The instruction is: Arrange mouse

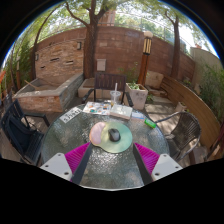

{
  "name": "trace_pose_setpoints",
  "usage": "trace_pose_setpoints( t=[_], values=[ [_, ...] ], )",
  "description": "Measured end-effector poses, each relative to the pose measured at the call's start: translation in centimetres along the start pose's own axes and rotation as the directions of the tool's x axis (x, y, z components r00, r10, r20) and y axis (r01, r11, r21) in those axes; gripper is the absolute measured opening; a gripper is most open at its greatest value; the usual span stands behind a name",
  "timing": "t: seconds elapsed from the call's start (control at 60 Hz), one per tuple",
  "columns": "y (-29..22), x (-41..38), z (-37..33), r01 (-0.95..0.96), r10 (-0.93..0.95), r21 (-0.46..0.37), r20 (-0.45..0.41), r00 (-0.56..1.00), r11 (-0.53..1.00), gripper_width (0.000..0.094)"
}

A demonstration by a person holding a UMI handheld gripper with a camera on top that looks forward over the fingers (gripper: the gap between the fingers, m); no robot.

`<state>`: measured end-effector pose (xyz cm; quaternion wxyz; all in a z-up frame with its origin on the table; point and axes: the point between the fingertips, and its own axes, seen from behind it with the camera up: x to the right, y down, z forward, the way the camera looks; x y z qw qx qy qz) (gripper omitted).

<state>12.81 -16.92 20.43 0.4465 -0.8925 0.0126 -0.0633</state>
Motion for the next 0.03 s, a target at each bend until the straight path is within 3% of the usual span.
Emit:
trace_pose_setpoints(
  t=[0.033],
  values=[
    [0.19,0.02,-0.04,0.002,-0.002,-0.004,0.003,1.0,1.0,0.0852]
  ],
)
